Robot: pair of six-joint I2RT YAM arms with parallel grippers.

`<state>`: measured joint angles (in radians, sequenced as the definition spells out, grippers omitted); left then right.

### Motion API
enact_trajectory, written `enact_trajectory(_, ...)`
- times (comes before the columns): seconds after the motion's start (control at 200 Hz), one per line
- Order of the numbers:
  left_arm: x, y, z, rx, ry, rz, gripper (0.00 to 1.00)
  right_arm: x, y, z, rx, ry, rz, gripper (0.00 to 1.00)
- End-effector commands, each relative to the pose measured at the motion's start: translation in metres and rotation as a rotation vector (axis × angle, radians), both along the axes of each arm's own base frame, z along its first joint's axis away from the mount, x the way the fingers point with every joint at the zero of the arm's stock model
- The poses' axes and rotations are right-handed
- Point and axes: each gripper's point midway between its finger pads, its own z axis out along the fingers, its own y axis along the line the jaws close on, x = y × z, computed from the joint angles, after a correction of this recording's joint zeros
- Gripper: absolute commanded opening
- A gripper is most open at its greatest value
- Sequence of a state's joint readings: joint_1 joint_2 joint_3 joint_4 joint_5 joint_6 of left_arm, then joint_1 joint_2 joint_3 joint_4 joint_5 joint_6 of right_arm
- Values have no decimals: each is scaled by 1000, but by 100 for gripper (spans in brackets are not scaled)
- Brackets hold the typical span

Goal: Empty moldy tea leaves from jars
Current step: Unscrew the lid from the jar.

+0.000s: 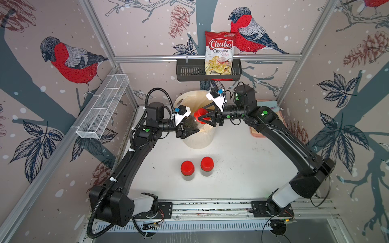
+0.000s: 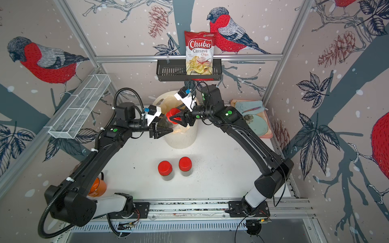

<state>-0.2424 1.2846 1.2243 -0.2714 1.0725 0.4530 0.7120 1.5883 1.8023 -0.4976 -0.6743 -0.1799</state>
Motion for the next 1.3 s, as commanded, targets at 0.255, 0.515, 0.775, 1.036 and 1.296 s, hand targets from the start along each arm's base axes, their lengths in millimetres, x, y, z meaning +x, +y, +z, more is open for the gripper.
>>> enact_trajectory(0.255,-10,-3,8,-24,-17,-56,28,-7,0,11,-17,-361,131,14)
enact_trajectory(0.515,-11,-3,7,-23,-12,-60,29,-6,5,5,-45,-434,172,19)
enact_trajectory(0.775,-11,-4,6,-22,-11,-61,29,-9,8,13,-22,-433,195,19)
enact_trajectory(1.036,-11,-4,7,-23,-13,-63,26,-14,1,24,10,-422,186,19)
enact_trajectory(1.296,-12,-3,10,-22,-25,-54,16,-7,-14,39,66,-368,136,21)
